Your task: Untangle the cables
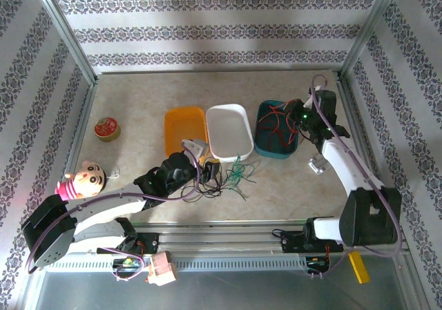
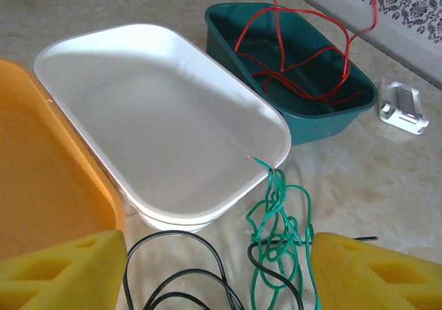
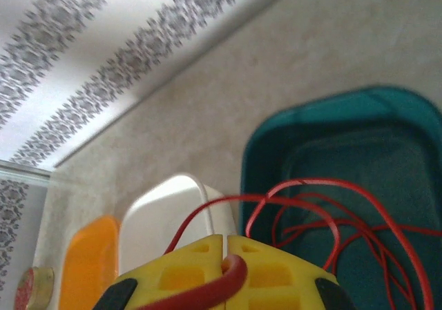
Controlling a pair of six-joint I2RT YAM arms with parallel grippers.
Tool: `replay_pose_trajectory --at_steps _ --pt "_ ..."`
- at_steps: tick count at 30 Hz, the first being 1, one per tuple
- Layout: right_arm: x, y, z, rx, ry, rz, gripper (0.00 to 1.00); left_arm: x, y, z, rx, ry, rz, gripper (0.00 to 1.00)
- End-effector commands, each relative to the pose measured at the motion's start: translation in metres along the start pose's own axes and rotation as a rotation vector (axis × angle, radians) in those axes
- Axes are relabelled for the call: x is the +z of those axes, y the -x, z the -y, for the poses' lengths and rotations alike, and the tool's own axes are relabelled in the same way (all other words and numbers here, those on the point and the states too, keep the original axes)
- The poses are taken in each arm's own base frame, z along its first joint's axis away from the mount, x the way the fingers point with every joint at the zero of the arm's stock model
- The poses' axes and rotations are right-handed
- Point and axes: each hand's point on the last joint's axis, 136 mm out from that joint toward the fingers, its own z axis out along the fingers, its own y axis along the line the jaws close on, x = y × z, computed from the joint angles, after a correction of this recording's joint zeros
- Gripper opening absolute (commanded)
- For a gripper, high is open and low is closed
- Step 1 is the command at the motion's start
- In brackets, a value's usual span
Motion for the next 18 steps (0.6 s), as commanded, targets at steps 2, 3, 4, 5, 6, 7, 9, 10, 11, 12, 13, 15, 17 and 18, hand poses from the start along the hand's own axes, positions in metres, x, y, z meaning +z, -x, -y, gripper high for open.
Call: replay_pose_trajectory --at_steps 2,3,4,5,6,7,9,10,11,12,13,15,17,18 --pt "0.02 -0.023 0.001 0.084 0.069 -0.09 0.0 -0.004 0.006 0.007 -0.013 -0.018 0.018 0.7" --pt "0.023 -0.028 0.0 0.083 0.071 -0.107 0.0 -0.004 0.007 0.007 -0.012 -0.018 0.019 0.7" --pt "0.023 -0.03 -0.002 0.071 0.071 -0.111 0.0 -0.004 0.006 0.006 -0.012 -0.015 0.016 0.7" --pt "0.021 -0.029 -0.004 0.051 0.062 -0.103 0.0 -0.005 0.005 0.006 -0.011 -0.015 0.015 0.7" --pt "0.016 -0.025 -0.006 0.026 0.041 -0.077 0.0 -0.005 0.005 0.007 -0.009 -0.015 0.014 0.7" --pt "0.011 -0.02 -0.007 0.0 0.01 -0.048 0.0 -0.005 0.005 0.006 -0.009 -0.014 0.014 0.7" --pt "-0.007 -0.002 -0.011 -0.072 -0.061 0.043 0.0 -0.005 0.005 0.006 -0.009 -0.014 0.012 0.7" --pt "-0.015 0.005 -0.013 -0.102 -0.09 0.083 0.0 -0.005 0.005 0.007 -0.009 -0.016 0.013 0.7" --pt "-0.025 0.014 -0.018 -0.147 -0.12 0.127 0.0 -0.005 0.004 0.007 -0.009 -0.017 0.011 0.7" --pt "-0.034 0.023 -0.023 -0.191 -0.141 0.167 0.0 -0.005 0.005 0.007 -0.007 -0.019 0.012 0.7" --pt "-0.041 0.028 -0.029 -0.227 -0.155 0.193 0.0 -0.005 0.004 0.007 -0.007 -0.018 0.011 0.7" --pt "-0.055 0.04 -0.043 -0.293 -0.156 0.247 0.0 -0.005 0.004 0.008 -0.005 -0.023 0.009 0.7" --pt "-0.063 0.048 -0.056 -0.333 -0.142 0.276 0.0 -0.005 0.005 0.008 -0.005 -0.023 0.009 0.7" --pt "-0.066 0.051 -0.062 -0.353 -0.135 0.287 0.0 -0.004 0.005 0.008 -0.001 -0.023 0.01 0.7"
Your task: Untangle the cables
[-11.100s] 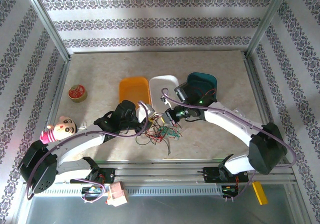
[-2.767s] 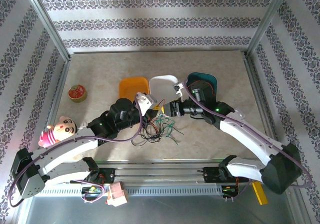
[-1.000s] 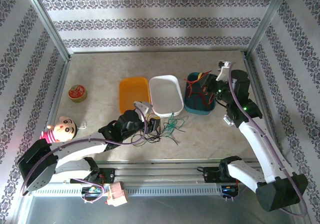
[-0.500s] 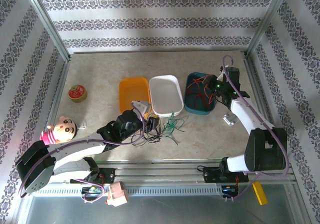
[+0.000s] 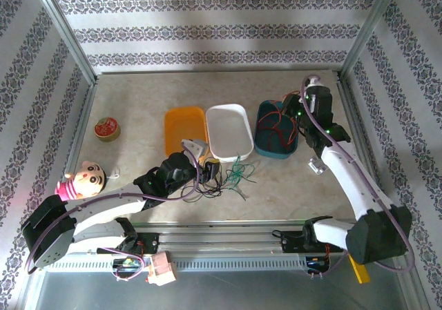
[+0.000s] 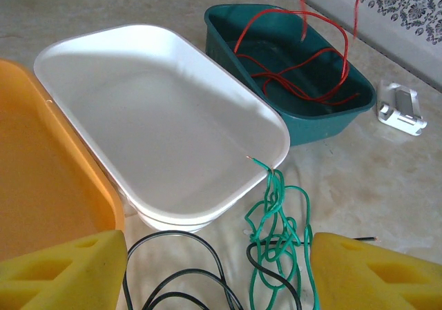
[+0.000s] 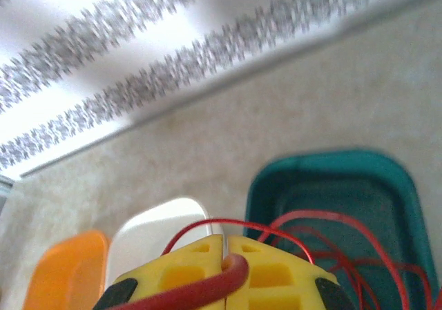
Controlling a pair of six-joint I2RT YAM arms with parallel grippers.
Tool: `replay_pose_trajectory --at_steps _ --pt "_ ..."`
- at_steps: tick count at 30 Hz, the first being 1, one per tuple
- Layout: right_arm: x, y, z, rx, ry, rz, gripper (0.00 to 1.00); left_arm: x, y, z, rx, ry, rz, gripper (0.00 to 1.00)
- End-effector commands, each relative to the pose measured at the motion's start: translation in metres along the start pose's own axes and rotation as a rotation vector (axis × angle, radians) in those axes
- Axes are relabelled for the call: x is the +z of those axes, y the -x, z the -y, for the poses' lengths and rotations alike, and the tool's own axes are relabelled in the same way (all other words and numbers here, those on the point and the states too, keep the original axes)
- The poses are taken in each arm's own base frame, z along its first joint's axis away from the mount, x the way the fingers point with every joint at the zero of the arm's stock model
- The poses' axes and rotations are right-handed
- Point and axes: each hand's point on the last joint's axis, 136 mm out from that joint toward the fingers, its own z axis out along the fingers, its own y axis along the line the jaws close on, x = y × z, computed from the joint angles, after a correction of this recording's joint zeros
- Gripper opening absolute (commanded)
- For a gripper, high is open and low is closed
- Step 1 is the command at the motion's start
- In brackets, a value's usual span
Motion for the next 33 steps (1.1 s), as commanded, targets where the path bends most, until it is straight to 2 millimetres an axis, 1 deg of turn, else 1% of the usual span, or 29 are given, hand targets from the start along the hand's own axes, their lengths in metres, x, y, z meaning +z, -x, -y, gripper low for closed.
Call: replay_pose_trajectory --at_steps 1,4,6,8,14,17,20,27,29,33 --pt "-0.013 0.025 -0.001 -0.124 -0.062 0.078 0.0 -0.003 0.004 0.008 0.003 -0.023 0.007 0.7" --pt "-0.012 0.03 -0.012 -0.148 -0.015 0.083 0.0 -0.003 0.006 0.009 0.004 -0.023 0.009 0.7" --pt "-0.008 0.028 -0.02 -0.15 0.029 0.071 0.0 -0.002 0.006 0.009 0.008 -0.023 0.008 0.7" --pt "-0.001 0.025 -0.023 -0.127 0.065 0.053 0.0 -0.002 0.007 0.01 0.009 -0.025 0.008 0.7" --pt "0.018 0.014 -0.015 -0.014 0.123 0.024 0.0 -0.001 0.007 0.01 0.013 -0.024 0.001 0.7" --pt "0.026 0.006 -0.003 0.071 0.143 0.004 0.0 -0.001 0.007 0.01 0.011 -0.023 -0.001 0.7" --pt "0.032 -0.006 0.01 0.142 0.157 -0.019 0.0 -0.001 0.005 0.009 0.01 -0.02 -0.006 0.7" --pt "0.049 -0.054 0.045 0.267 0.113 -0.132 0.0 0.002 0.002 0.01 0.009 -0.022 -0.017 0.7" --pt "0.053 -0.066 0.056 0.299 0.078 -0.155 0.0 0.003 0.002 0.011 0.008 -0.025 -0.019 0.7" --pt "0.058 -0.089 0.087 0.352 -0.052 -0.179 0.0 0.005 0.003 0.013 0.001 -0.03 -0.02 0.7"
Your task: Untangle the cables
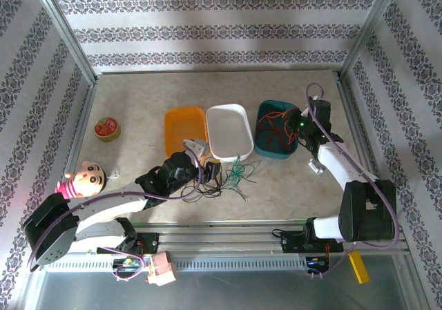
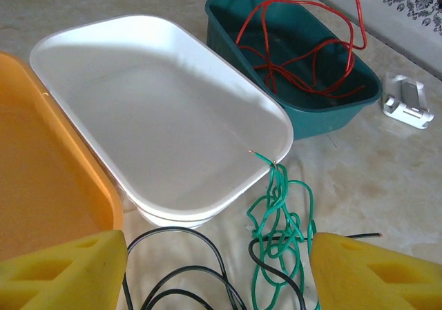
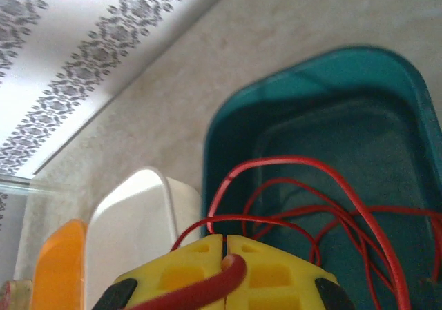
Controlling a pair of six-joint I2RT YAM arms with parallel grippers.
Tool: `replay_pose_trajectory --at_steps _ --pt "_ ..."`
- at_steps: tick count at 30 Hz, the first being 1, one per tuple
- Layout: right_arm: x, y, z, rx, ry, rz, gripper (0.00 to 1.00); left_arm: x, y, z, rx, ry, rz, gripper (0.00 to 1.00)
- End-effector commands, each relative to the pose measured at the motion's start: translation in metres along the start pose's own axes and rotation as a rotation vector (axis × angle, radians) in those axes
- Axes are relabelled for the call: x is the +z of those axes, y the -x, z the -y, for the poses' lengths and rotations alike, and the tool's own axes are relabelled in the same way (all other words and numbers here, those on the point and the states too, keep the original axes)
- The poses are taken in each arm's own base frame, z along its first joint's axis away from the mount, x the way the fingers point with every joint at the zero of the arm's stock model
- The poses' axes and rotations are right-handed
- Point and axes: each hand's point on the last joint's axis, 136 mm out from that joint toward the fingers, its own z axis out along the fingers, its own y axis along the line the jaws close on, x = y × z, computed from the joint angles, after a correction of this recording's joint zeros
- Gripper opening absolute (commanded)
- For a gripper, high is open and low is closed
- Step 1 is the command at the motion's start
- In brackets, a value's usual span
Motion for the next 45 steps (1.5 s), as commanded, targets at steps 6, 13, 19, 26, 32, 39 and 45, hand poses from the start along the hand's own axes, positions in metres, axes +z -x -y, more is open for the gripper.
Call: replay_pose_trajectory --at_steps 6,13,19,26,32,39,45 --pt "0.019 -0.008 0.049 0.082 -0.197 -0.006 0.0 0.001 0.006 0.013 -0.003 -0.035 -0.004 0.7" --pt "0.044 -0.013 0.067 0.108 -0.278 -0.058 0.0 0.001 0.008 0.013 -0.004 -0.032 -0.006 0.7" --pt "0.071 -0.022 0.071 0.118 -0.294 -0.106 0.0 0.004 0.006 0.014 -0.005 -0.034 -0.017 0.7" --pt "0.094 -0.039 0.057 0.116 -0.257 -0.178 0.0 0.008 0.006 0.015 -0.004 -0.033 -0.026 0.7" --pt "0.1 -0.05 0.05 0.104 -0.245 -0.214 0.0 0.011 0.006 0.018 -0.002 -0.042 -0.032 0.7" --pt "0.068 -0.017 0.032 0.03 -0.253 -0.097 0.31 0.012 0.009 0.019 0.011 -0.043 -0.029 0.71" --pt "0.031 0.01 0.015 -0.023 -0.266 -0.011 0.47 0.014 0.01 0.02 0.018 -0.043 -0.03 0.71"
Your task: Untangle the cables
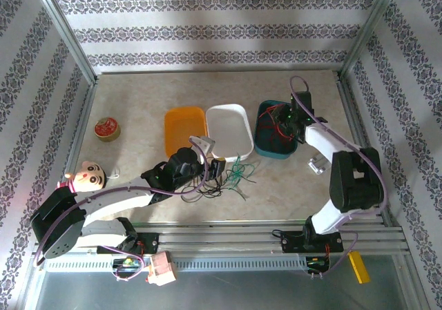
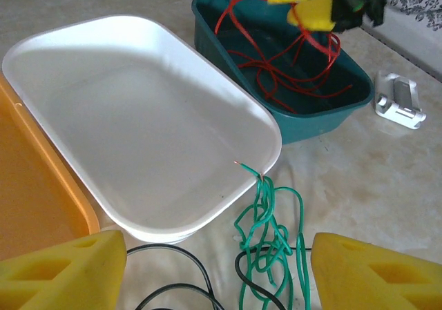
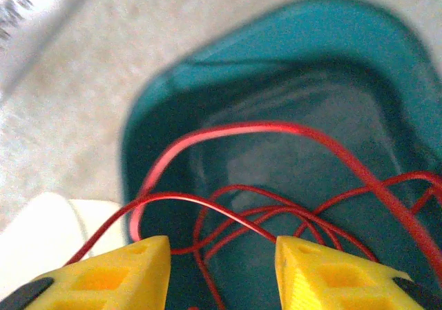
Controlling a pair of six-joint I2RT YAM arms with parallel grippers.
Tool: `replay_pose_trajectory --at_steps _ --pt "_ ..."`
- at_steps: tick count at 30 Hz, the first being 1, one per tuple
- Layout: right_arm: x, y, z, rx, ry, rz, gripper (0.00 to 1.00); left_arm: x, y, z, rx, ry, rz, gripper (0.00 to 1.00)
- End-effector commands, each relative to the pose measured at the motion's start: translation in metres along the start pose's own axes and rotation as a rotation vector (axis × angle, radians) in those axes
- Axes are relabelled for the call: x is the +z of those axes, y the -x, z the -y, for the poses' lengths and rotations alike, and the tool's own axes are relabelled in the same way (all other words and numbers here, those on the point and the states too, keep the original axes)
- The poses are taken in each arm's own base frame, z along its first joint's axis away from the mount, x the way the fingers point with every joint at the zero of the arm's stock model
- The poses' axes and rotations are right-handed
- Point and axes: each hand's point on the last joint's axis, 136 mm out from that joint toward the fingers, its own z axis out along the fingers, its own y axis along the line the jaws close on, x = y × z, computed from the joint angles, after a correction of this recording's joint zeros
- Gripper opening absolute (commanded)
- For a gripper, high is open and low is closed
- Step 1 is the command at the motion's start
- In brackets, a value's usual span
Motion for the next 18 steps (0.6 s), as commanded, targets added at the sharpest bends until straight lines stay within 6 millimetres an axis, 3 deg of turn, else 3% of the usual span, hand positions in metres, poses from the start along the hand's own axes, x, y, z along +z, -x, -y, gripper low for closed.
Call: replay_pose_trajectory --at_steps 1,9,11,13,15,18 --pt "-0.023 0.013 0.001 -0.04 -0.041 0.048 0.48 0.001 0.003 0.01 0.015 -0.022 -0.005 0.71" --pt "-0.047 0.016 0.001 -0.065 -0.023 0.07 0.53 0.001 0.001 0.012 0.01 -0.029 -0.003 0.71" --pt "-0.045 0.012 0.002 -0.064 -0.013 0.046 0.45 0.0 0.001 0.013 0.009 -0.031 -0.002 0.71" --pt "-0.042 0.006 0.007 -0.061 -0.017 0.018 0.2 -0.001 0.001 0.013 0.006 -0.031 -0.003 0.7" --pt "-0.037 -0.004 0.016 -0.043 -0.044 -0.015 0.04 -0.001 -0.001 0.013 0.002 -0.032 -0.005 0.7" --pt "-0.028 -0.023 0.03 0.001 -0.074 -0.077 0.0 -0.001 -0.002 0.013 -0.004 -0.035 -0.007 0.7"
